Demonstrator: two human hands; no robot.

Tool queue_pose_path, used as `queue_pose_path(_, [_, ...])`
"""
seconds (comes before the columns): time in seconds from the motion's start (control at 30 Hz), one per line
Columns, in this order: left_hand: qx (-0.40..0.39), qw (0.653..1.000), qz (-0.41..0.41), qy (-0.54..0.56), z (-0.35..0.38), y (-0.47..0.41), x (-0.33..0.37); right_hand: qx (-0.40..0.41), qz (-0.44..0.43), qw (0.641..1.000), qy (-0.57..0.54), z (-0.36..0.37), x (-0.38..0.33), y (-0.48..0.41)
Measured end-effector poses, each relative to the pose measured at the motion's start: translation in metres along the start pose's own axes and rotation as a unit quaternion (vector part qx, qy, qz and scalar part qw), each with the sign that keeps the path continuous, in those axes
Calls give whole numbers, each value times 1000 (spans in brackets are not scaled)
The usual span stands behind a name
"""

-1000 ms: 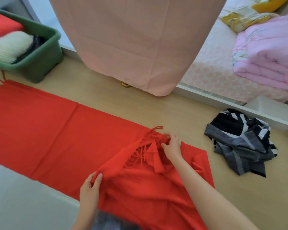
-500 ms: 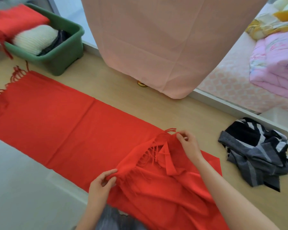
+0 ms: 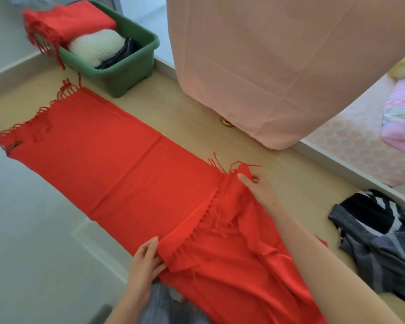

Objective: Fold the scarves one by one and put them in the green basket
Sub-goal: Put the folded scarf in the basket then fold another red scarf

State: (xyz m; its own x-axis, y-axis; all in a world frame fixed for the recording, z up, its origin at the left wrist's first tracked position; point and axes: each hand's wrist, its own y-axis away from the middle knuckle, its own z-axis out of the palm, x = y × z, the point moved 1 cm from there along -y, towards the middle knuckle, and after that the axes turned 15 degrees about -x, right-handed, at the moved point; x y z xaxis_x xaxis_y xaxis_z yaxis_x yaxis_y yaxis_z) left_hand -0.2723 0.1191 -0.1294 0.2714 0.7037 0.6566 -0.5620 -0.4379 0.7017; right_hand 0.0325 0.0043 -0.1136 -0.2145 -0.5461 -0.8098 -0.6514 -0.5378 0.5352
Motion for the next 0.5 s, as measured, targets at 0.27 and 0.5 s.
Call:
queue_pose_path(0.27, [14, 948, 103, -300, 0, -8, -11, 28, 13, 995, 97, -2, 30, 1])
queue_pose_path(0.5, [57, 996, 48, -58, 5, -9, 0, 49, -101, 993, 18, 4, -12, 4])
